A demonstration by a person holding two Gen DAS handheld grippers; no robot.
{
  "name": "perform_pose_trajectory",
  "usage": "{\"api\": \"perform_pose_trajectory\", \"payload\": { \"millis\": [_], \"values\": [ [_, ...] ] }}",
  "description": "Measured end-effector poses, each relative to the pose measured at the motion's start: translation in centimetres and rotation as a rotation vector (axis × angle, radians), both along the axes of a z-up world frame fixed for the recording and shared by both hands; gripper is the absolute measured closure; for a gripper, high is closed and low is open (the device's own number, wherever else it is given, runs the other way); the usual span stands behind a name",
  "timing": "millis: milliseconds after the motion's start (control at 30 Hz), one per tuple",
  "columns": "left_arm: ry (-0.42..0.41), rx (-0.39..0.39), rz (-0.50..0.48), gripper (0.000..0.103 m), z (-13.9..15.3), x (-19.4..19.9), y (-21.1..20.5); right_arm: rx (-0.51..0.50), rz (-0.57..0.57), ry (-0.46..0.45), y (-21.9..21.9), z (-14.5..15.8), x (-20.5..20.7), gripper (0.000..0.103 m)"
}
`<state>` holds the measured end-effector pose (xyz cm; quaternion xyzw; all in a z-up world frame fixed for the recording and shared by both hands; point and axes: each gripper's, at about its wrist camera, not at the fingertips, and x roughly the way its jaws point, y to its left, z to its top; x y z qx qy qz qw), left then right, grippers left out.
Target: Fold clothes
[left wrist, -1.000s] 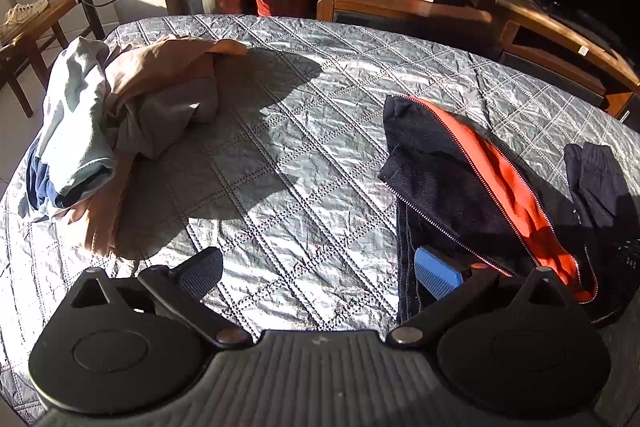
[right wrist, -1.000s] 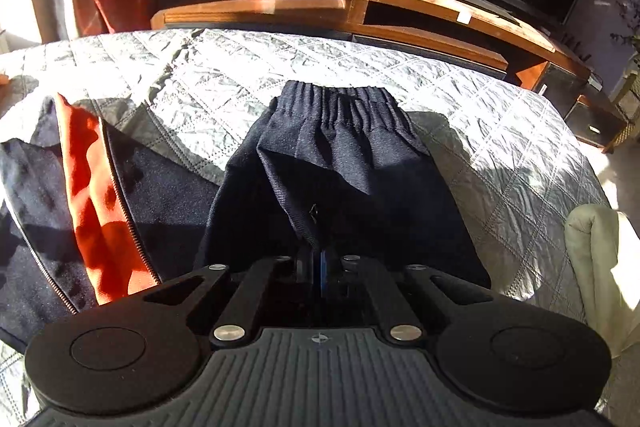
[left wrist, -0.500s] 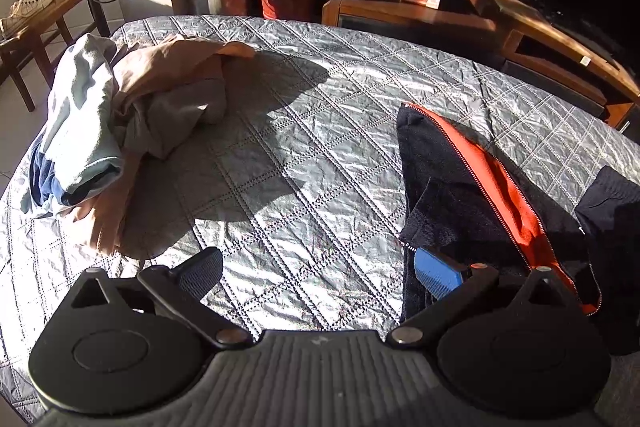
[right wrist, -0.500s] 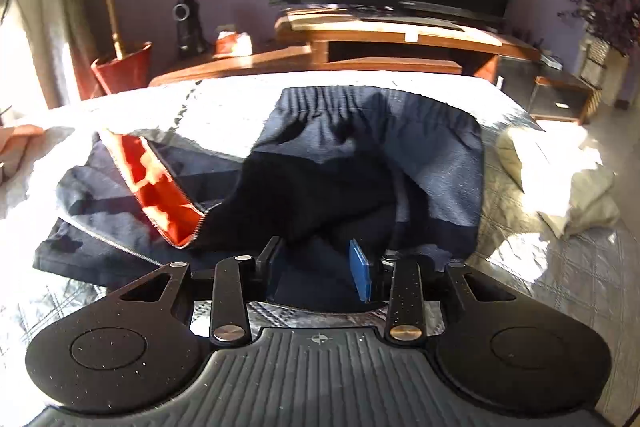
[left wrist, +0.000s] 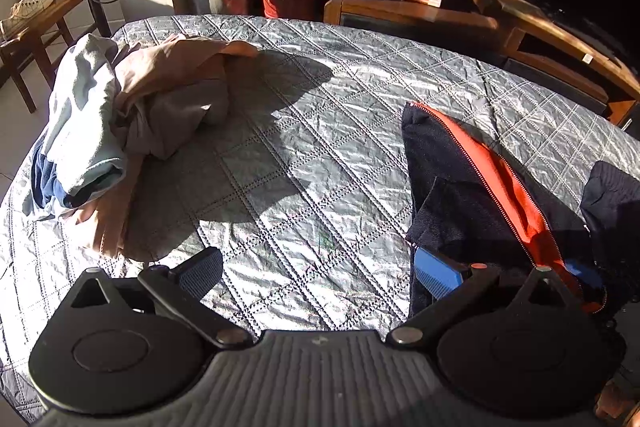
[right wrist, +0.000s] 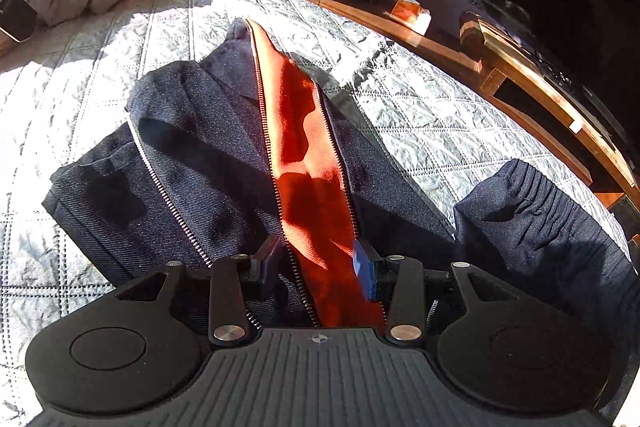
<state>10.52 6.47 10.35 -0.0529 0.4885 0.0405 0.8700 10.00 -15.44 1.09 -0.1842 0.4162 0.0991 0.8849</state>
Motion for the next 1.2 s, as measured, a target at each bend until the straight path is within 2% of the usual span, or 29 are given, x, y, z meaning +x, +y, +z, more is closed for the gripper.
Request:
{"api": "perform_pose_trajectory", "payload": {
  "millis": [33,67,100,133,233,333,367,400,433,467,533,600,633,667,700,733,833,1100,1133,1167,1200],
  "values": [
    [0.000,0.000,0.003,0.001,0.0,0.0,0.1,0.020,-0.016,-0.002,-0.3,-0.2,0.2,0.052],
    [0.001,-0.002,0.006,0.001,0.0,0.0,0.3,0.037,-0.032,-0.004,-0.7,-0.1,0.5,0.057],
    [0.001,-0.004,0.009,0.001,0.0,0.0,0.4,0.035,-0.046,-0.006,-0.8,-0.1,0.7,0.069],
    [0.001,-0.004,0.010,0.001,0.0,0.0,0.5,0.017,-0.054,-0.028,-0.7,0.2,0.7,0.093],
    [-0.002,-0.004,0.011,0.001,0.1,0.0,0.6,-0.011,-0.073,-0.112,-0.7,1.3,1.1,0.094],
    [-0.004,-0.004,0.009,0.001,0.2,-0.1,0.5,-0.035,-0.124,-0.293,-1.0,4.4,3.1,0.094],
    [-0.005,-0.002,0.006,0.001,0.1,-0.1,0.4,-0.025,-0.152,-0.356,-1.2,5.8,4.3,0.091],
    [-0.004,0.002,0.003,0.001,0.1,-0.1,0.3,-0.025,-0.185,-0.358,-1.5,6.4,5.4,0.084],
    [-0.003,0.006,0.001,0.001,0.1,-0.1,0.3,-0.025,-0.218,-0.360,-1.8,7.0,6.6,0.067],
    [-0.001,0.009,0.001,0.001,0.0,-0.1,0.2,-0.024,-0.249,-0.362,-2.1,7.7,7.7,0.057],
    [-0.001,0.005,0.010,0.001,0.1,0.1,0.5,0.025,-0.219,-0.385,-1.9,8.5,6.8,0.058],
    [-0.001,-0.002,0.022,0.001,0.2,0.2,0.9,0.084,-0.062,-0.293,-0.3,7.9,4.4,0.055],
    [-0.002,-0.005,0.028,0.001,0.2,0.2,1.1,0.113,0.017,-0.247,0.5,7.6,3.2,0.046],
    [-0.005,-0.010,0.035,0.001,0.3,0.2,1.3,0.141,0.094,-0.200,1.3,7.2,2.0,0.030],
    [-0.009,-0.014,0.040,0.001,0.4,0.1,1.5,0.154,0.148,-0.139,2.3,6.4,1.1,0.024],
    [-0.011,-0.016,0.042,0.001,0.5,0.1,1.5,0.151,0.187,-0.093,3.4,5.4,0.5,0.022],
    [-0.006,-0.001,0.041,0.001,0.3,0.0,1.5,0.101,0.206,-0.054,5.6,3.0,0.7,0.024],
    [0.000,-0.008,0.062,0.001,0.2,0.3,2.4,0.123,0.165,0.063,6.5,0.3,5.1,0.022],
    [0.001,-0.007,0.060,0.001,0.2,0.3,2.4,0.170,0.158,0.084,6.1,0.1,5.3,0.028],
    [0.002,-0.006,0.058,0.001,0.2,0.3,2.3,0.215,0.151,0.103,5.8,0.0,5.4,0.062],
    [0.002,-0.005,0.057,0.001,0.2,0.3,2.3,0.224,0.123,0.097,5.6,0.1,5.4,0.077]
  ]
}}
